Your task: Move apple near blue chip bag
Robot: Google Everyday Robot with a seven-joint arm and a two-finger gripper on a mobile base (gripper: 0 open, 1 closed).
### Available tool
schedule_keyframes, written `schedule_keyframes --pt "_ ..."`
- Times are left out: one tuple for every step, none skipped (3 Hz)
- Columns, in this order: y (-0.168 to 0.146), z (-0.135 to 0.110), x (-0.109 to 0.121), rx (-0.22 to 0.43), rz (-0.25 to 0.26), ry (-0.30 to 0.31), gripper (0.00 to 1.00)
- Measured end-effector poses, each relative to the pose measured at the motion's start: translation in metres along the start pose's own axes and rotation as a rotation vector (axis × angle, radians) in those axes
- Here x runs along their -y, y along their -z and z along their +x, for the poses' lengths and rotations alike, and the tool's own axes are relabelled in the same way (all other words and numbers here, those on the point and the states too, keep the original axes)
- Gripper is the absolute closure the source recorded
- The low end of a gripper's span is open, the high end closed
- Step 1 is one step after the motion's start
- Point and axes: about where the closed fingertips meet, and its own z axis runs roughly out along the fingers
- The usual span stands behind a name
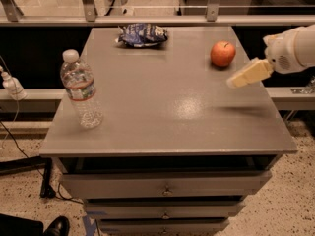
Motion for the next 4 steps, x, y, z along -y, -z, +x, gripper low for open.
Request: schedule_keyframes --pt "-0.033 -0.008 0.026 0.136 0.025 -0.090 0.00" --pt "-0.061 -0.012 0.046 0.253 0.029 -0.175 0.00" --pt "-0.086 -0.009 0.065 0.314 0.032 -0.229 0.00" --pt "-0.104 -0.007 0.079 0.357 0.039 -0.259 0.00"
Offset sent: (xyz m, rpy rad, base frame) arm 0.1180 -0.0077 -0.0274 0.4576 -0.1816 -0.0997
